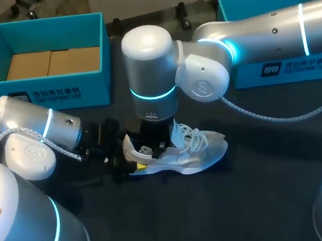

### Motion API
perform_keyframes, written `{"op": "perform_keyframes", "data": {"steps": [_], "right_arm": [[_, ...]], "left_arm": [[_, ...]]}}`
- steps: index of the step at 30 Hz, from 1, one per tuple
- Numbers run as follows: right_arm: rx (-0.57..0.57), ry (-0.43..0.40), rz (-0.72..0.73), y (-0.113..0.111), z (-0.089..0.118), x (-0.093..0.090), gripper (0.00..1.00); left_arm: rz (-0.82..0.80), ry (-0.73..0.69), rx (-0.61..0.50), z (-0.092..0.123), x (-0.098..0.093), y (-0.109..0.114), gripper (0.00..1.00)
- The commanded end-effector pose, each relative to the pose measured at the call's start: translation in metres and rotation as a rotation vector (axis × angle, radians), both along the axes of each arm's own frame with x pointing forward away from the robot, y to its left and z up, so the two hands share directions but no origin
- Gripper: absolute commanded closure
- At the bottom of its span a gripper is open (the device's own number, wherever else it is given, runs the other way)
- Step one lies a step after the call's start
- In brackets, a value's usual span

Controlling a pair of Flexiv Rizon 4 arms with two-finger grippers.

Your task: Take the shoe out of the shoebox, open the shoe tongue, remove and reinsert the insole, then place the shoe into the shoebox

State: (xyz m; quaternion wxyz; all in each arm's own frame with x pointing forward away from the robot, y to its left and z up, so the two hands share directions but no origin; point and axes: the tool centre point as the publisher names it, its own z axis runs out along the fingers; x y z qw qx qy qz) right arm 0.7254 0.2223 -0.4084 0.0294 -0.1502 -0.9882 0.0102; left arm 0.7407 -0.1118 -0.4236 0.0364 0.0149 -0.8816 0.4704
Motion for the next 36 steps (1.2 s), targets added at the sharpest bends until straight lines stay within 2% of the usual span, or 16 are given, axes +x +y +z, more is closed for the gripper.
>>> {"op": "perform_keyframes", "data": {"steps": [1,12,23,36], "right_arm": [[0.014,-0.025,-0.027,-0.007,-0.026,-0.009,1.00],[0.032,-0.059,-0.028,-0.015,0.011,0.007,1.00],[0.026,-0.046,0.018,-0.013,0.022,0.020,1.00],[0.035,-0.060,0.039,-0.020,0.049,0.030,1.00]], "left_arm": [[0.002,0.001,0.004,0.001,0.001,0.000,1.00],[0.002,0.001,0.004,0.001,0.001,0.000,1.00],[0.002,0.001,0.004,0.001,0.001,0.000,1.00],[0.002,0.001,0.004,0.001,0.001,0.000,1.00]]}}
